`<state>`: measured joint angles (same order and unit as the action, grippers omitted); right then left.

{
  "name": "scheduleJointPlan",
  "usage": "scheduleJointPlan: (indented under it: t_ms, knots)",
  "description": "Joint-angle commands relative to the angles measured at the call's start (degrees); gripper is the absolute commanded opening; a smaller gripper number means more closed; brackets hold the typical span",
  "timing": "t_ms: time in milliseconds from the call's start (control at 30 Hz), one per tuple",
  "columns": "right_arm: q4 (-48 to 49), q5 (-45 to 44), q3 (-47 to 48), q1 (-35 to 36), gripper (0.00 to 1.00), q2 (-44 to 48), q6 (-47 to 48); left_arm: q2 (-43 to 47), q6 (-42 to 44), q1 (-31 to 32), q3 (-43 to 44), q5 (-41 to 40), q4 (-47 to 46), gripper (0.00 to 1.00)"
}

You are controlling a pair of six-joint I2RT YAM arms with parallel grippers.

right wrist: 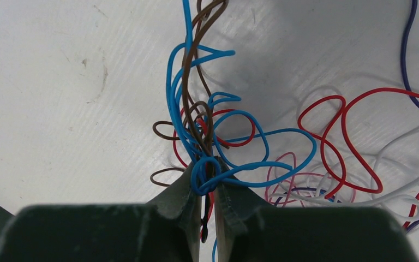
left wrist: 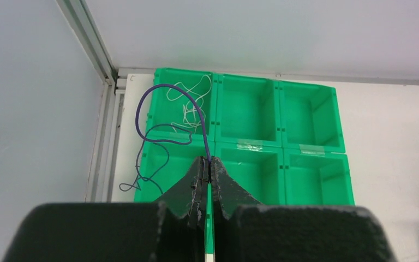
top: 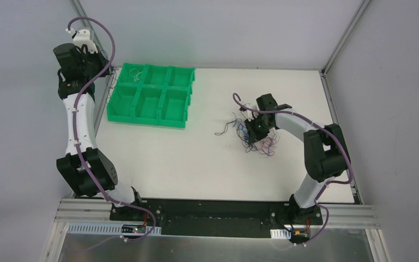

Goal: Untangle the cables

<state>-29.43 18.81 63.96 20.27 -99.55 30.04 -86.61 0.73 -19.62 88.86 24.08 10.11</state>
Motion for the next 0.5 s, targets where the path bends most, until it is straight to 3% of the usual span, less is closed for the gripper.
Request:
scheduleJointPlan:
  t_ms: [0,267,467]
  knots:
    - [-1.5,0.6,1.7,0.1,0.13,-0.6,-0.2,1.8,-0.5,-0.7,4.6,2.6,-4.1,0.00]
    - [-1.7,1.3,2.6,0.0,0.13,-1.0,-0.8,3.7,1.2,-0.7,13.2,-4.3,-1.2,0.00]
    - [-1.9,1.7,2.9,0.1,0.13,-0.9,-1.2,4.0,-0.3,-0.7,15.2,-2.5,-1.0,0.00]
